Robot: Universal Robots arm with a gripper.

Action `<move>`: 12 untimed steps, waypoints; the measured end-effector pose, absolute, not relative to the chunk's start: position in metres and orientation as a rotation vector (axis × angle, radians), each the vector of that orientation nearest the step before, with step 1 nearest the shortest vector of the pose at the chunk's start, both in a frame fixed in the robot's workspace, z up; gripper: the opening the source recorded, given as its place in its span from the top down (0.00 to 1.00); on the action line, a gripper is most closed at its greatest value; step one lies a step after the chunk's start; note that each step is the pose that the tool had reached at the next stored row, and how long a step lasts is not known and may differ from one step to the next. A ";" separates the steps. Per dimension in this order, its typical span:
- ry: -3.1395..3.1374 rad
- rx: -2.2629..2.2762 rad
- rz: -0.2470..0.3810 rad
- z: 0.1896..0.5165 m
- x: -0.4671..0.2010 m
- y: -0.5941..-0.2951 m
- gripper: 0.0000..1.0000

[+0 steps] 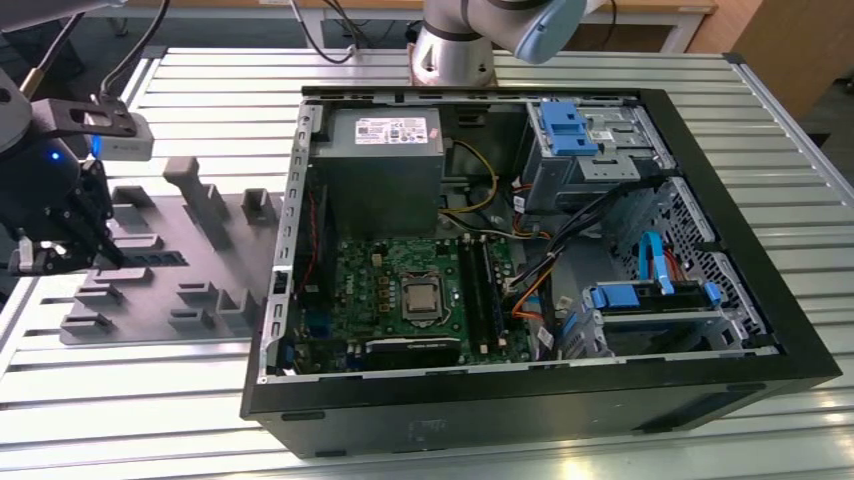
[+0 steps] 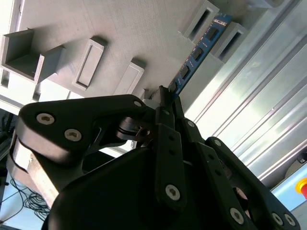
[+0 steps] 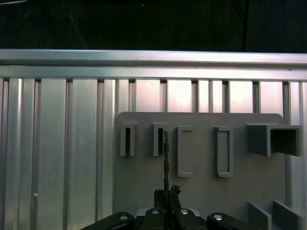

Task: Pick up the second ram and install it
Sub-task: 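Pick up the second ram and move it above second insertion slot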

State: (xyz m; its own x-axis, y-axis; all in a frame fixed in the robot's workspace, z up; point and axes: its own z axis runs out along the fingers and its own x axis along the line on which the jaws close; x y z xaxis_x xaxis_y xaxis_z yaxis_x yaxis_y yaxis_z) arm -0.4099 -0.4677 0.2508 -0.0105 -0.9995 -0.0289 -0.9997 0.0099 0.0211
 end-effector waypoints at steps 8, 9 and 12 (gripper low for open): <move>2.228 -2.206 0.055 0.252 -0.410 -0.468 0.86; 2.228 -2.206 0.056 0.252 -0.410 -0.468 0.86; 2.228 -2.206 0.056 0.254 -0.410 -0.468 0.86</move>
State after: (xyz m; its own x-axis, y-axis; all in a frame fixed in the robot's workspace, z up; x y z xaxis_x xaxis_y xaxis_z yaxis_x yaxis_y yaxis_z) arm -0.4099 -0.4677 0.2540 -0.0105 -0.9995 -0.0290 -0.9997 0.0098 0.0211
